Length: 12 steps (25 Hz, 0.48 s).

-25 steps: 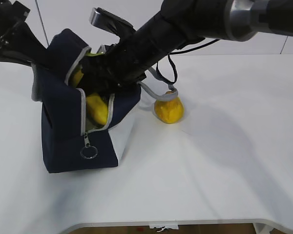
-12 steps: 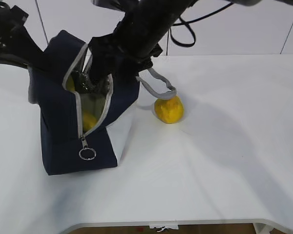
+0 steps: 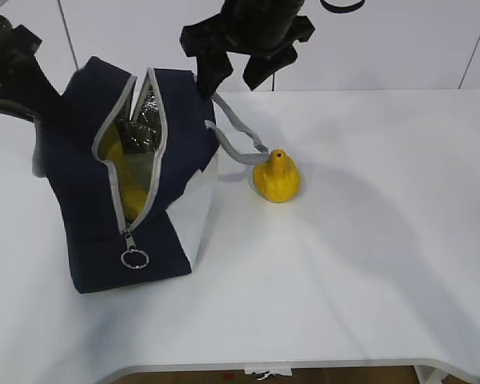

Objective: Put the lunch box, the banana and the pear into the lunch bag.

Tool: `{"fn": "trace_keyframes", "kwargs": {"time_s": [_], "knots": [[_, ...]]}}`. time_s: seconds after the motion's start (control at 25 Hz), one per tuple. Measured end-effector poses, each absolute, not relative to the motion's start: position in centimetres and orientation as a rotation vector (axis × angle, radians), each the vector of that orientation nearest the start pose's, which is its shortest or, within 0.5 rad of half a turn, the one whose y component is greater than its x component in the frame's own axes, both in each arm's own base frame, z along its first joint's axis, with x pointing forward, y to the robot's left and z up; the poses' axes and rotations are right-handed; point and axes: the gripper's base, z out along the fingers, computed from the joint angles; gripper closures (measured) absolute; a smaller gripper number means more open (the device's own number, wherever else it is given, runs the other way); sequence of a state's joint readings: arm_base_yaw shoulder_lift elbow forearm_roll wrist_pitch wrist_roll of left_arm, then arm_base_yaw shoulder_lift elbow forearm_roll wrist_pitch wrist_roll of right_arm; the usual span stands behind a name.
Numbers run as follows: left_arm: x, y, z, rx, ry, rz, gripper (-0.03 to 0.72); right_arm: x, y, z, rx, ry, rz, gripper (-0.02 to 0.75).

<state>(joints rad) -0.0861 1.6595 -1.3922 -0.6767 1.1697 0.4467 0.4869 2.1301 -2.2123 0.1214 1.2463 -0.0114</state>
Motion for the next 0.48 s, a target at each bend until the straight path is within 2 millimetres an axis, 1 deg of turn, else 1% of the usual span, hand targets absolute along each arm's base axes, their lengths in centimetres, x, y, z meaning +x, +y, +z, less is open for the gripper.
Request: {"fn": "trace_keyframes", "kwargs": {"time_s": [0.08,0.28,0.36,0.48], "knots": [[33.1,-8.1,30.6,0.45,2.663,-0.828,0.682,40.8,22.4,32.7,-0.628,2.601,0.273,0.184],[33.0,-7.7,30.4,0.484,2.692,-0.763,0.682,39.3,20.6,33.3,-0.62,2.62,0.128,0.183],[32.9,-7.5,30.3,0.503,2.71,-0.738,0.682,39.0,19.8,32.8,-0.615,2.64,0.045,0.183],[32.7,-7.4,30.2,0.521,2.728,-0.721,0.682,38.8,19.4,31.6,-0.612,2.68,-0.022,0.183]]}}
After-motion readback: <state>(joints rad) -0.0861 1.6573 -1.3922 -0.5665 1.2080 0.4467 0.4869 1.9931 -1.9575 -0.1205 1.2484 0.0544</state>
